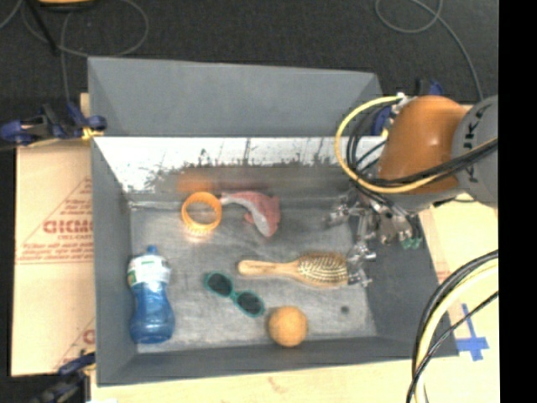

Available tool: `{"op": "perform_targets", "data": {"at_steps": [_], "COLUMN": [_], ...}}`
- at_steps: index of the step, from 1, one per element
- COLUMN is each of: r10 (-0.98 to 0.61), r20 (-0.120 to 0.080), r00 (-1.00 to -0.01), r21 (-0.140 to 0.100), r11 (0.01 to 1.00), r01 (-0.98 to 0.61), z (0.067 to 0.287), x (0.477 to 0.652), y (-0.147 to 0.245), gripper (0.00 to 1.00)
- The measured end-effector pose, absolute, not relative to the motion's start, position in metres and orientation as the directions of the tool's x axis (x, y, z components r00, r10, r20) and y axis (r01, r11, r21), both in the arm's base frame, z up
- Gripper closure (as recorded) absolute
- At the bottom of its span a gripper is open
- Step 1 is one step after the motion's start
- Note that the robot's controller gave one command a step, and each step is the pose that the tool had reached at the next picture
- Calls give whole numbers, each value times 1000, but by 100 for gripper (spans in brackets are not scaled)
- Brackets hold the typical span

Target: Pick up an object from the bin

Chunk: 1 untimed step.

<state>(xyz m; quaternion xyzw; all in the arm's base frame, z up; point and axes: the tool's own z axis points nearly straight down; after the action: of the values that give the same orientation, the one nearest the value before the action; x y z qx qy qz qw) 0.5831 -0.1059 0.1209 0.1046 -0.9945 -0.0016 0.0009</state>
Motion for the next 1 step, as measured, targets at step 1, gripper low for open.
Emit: {"op": "perform_targets", "data": {"at_steps": [1], "r10": [-208], "r20": [-4], "r00": [-978], "r21": [0], "r11": [978], "r01": [-208], "z": [125], "x": [585], "y": [-106], "gripper": [0]}}
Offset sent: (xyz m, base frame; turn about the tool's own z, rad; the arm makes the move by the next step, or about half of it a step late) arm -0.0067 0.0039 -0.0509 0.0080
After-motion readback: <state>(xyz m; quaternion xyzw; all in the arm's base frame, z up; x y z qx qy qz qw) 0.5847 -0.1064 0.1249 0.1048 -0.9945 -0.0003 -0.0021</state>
